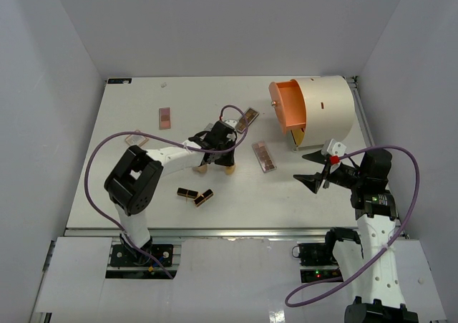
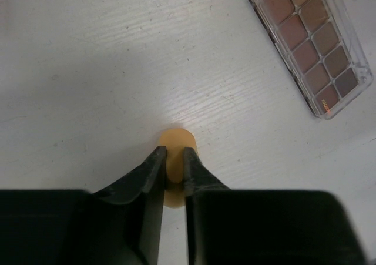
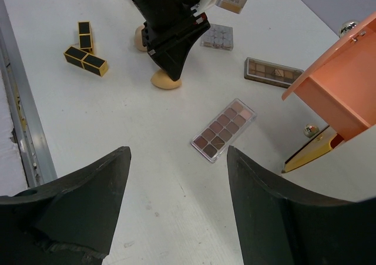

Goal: Organize the makeup

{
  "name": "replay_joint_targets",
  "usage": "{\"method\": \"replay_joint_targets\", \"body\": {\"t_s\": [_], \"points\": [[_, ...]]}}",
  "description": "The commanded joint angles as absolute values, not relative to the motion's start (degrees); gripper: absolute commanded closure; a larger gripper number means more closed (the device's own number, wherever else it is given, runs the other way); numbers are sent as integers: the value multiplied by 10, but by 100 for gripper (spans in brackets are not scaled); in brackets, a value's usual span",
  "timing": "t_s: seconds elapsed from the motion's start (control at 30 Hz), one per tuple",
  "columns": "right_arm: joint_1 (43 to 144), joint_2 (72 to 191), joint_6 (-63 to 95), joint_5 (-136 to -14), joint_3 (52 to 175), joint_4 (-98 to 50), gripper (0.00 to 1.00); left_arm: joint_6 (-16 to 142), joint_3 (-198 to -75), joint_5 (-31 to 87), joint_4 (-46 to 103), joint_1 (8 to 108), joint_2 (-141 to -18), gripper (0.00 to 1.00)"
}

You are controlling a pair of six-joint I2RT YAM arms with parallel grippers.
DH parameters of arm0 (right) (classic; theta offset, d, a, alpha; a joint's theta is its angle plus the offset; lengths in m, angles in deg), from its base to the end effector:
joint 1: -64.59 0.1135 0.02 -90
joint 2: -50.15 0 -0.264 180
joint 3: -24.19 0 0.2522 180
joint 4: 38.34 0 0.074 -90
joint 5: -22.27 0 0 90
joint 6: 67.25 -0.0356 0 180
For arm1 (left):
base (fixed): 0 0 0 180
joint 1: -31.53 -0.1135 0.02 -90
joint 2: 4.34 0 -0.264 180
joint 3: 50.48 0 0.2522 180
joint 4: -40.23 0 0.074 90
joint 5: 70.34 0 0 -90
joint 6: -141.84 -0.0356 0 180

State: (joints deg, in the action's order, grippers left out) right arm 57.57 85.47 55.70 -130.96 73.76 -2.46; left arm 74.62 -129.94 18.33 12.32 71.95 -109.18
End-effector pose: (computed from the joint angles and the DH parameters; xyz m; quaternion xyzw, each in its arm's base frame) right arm 0.1356 0.0153 0.2950 -0.4451 0.6204 0.2440 0.5979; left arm 0.2906 -0.2464 0.1727 0.1419 0.9384 -0.1556 0.2740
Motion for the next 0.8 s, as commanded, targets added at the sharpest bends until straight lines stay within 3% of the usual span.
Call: {"method": "replay_joint_targets", "body": {"t_s": [0.0, 0.1, 0.4, 0.53, 0.77], "points": [[571, 849, 548, -1325, 738, -45, 27, 737, -1301, 178, 90, 726, -1039, 80], [565, 845, 547, -1326, 737, -44, 27, 741, -1293, 184, 90, 726, -990, 89], [557, 846, 542, -1319, 739, -47, 27, 783, -1368, 280, 167, 726, -847, 94], [551, 845, 541, -1319, 737, -47, 27, 812, -1487, 323, 200, 727, -894, 94], [541, 844, 542, -1316, 735, -47, 27, 851, -1707, 339, 205, 736, -1085, 93]]}}
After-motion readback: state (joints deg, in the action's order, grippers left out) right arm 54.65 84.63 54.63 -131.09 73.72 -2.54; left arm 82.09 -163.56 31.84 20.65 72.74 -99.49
